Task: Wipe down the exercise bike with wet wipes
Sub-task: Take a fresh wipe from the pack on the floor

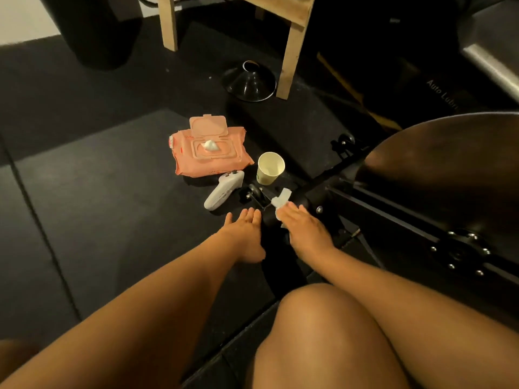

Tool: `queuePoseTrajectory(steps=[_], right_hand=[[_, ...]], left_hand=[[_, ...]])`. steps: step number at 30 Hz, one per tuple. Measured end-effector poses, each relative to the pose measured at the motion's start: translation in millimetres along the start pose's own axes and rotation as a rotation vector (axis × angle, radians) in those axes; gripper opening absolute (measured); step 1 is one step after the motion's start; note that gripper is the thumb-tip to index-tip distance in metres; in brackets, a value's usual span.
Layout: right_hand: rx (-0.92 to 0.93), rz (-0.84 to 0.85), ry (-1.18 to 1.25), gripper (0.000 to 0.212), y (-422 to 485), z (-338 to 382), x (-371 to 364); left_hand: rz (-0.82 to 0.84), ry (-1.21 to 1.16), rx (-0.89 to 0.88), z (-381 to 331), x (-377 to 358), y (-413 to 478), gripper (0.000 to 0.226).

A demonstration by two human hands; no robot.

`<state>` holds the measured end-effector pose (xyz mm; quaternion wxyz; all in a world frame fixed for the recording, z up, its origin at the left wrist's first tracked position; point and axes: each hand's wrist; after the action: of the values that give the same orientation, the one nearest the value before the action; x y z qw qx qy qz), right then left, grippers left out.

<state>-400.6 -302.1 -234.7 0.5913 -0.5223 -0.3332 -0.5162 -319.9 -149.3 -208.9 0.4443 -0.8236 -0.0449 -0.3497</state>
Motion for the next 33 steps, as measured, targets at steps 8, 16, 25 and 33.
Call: queuePoseTrajectory(steps=[8,16,25,33], right_hand=[[-0.538,0.103,1.087,0.021,-23.0,123.1,118.7],[-0.567,0.140,1.417,0.017,-91.6,245.0,254.0],[-0.594,0.182,1.409,0.035,-206.3,336.8,400.9],[-0.362,0.141,1.569,0.040,-354.4,344.2,526.5]], left_hand=[[-0.410,-1.057,0.122,-4.4,50.9,-121.1,0.016],[-0.700,-1.625,0.291,-18.2,105.4,-299.4,0.013],[-0.902,-1.813,0.275,-83.1,134.9,-513.1,0.013],[-1.077,-1.752,0.139,-195.6,168.3,-637.6,0.014]])
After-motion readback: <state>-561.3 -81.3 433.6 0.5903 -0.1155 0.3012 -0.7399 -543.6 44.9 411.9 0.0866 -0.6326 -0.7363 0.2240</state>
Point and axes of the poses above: each hand's wrist, its own y-axis towards the middle knuckle, its own x-axis out of the back of the hand, z = x × y, and after that the axes turned 1 degree about x, right-handed
